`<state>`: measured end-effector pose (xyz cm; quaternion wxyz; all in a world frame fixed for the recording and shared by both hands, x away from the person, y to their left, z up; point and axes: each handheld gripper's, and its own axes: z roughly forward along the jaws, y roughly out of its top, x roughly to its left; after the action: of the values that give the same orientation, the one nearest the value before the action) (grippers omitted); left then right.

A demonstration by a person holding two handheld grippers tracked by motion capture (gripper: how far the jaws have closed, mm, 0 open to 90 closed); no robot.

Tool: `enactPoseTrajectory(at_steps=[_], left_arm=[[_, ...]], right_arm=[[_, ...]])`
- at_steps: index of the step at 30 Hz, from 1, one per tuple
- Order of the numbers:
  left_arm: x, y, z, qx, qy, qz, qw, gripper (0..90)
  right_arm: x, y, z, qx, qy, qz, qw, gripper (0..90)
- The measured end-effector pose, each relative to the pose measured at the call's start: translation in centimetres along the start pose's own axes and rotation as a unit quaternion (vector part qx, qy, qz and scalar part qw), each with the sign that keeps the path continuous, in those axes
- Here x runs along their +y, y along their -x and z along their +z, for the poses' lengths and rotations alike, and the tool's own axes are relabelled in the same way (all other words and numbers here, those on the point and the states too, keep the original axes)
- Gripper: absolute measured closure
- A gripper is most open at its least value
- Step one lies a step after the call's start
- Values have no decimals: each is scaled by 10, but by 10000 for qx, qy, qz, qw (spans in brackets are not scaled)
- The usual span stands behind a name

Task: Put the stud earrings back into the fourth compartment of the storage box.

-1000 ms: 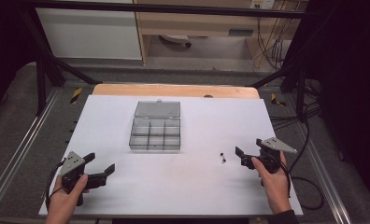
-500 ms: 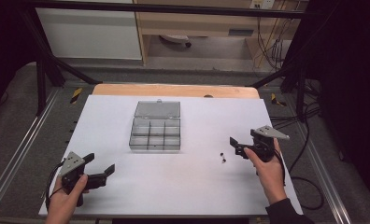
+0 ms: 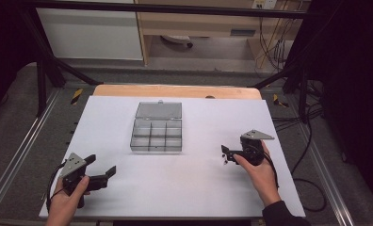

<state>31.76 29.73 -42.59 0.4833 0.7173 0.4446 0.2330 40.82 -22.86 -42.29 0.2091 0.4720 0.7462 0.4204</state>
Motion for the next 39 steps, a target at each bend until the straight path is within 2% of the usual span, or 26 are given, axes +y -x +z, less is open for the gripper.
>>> enactPoseTrajectory(at_steps=[2,10,13,20,28,33,39], left_arm=[[0,0,0,0,-22,-4,10000,59],[-1,1,2,16,-104,9,9999,59],[-2,0,2,34,-98,-11,9999,59],[-1,0,1,19,-68,9,10000,58],[-1,-1,3,49,-107,8,9999,59],[-1,-1,2,32,-106,23,9999,59],[-1,-3,2,47,-94,3,9999,59]], right_arm=[[-2,-1,3,107,-136,-28,9998,175],[-6,-3,8,179,-328,-144,9992,259],[-6,-3,9,159,-280,-189,9993,316],[-8,1,8,122,-271,-59,9995,387],[-10,0,11,153,-343,-207,9991,497],[-14,0,14,148,-435,-222,9987,575],[-16,-1,12,185,-385,-223,9988,625]])
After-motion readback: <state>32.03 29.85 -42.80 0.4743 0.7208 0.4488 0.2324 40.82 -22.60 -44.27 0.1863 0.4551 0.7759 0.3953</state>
